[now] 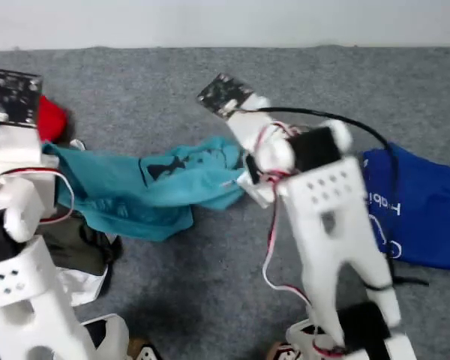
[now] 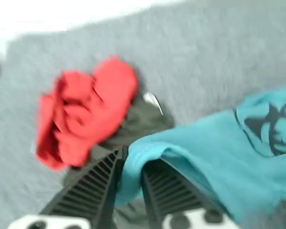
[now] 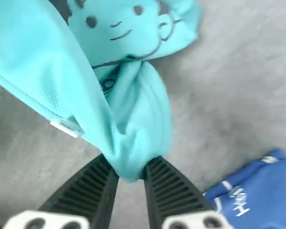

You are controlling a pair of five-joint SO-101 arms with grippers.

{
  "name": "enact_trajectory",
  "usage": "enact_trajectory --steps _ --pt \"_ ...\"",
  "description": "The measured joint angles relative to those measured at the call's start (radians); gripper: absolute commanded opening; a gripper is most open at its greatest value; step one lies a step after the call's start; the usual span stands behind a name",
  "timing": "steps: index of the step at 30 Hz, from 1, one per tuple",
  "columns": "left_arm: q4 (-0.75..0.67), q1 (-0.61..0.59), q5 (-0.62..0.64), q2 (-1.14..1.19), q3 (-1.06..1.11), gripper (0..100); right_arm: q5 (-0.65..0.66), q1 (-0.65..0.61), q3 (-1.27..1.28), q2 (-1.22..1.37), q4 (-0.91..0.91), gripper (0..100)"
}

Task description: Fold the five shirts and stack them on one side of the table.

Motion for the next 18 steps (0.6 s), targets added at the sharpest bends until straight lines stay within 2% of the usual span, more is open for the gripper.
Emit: enact_trajectory --steps 5,12,18 --pt "-0.077 0.040 0.017 0.000 -0.132 2 0.000 0.038 -0.129 -0.095 0.000 0.9" --pt "-0.204 0.193 0.017 0.000 -0.316 2 0.000 0.117 -0.408 -0.127 -0.054 1.0" --pt "-0.364 0.222 0.012 -0.002 -0.410 2 0.000 0.203 -0.560 -0.140 -0.138 1.0"
